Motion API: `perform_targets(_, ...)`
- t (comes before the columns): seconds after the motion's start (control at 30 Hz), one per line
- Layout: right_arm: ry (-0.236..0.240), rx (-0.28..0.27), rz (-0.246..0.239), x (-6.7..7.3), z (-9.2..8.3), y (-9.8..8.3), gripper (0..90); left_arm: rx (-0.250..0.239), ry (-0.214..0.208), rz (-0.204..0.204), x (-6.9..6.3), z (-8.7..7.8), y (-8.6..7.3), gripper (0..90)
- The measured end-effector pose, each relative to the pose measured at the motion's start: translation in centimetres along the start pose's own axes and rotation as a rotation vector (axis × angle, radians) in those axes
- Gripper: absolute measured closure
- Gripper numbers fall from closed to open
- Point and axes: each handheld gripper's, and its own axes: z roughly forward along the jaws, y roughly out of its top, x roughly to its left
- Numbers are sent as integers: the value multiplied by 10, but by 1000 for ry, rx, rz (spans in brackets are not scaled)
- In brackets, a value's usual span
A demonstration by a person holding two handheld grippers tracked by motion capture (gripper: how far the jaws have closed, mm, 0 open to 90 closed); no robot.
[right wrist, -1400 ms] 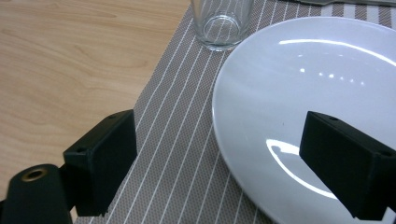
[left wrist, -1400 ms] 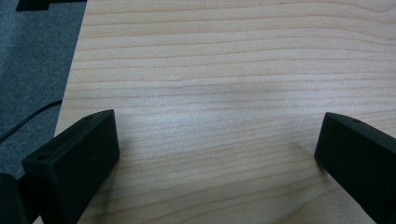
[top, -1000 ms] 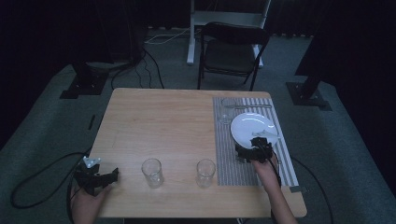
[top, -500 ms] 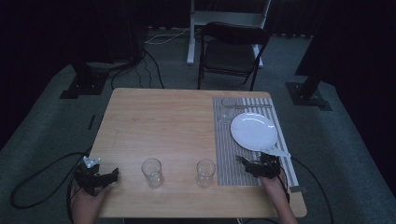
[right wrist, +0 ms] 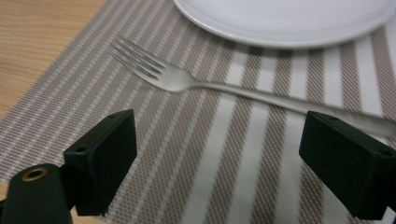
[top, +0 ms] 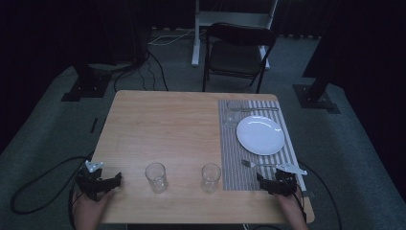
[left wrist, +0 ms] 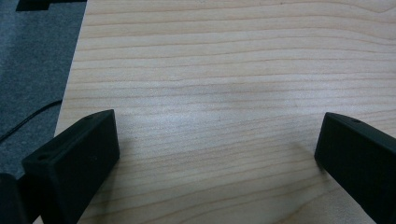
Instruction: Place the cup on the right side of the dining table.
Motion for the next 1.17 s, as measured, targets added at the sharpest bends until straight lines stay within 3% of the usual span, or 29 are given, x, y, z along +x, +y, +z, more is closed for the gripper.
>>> perform_targets(0.67, -88, -8, 93, -33, -22, -33, 110, 0, 0, 0, 0, 0, 0, 2)
perform_targets(0.77, -76, -24, 113, -34, -21, -34, 110, 0, 0, 0, 0, 0, 0, 2)
perform_targets(0.93, -85, -20, 88, -31, -19, -35, 110, -2, 1, 0, 0, 0, 0, 2)
perform_targets(1.17, -77, -19, 102, -34, -19, -35, 110, -2, 0, 0, 0, 0, 0, 3)
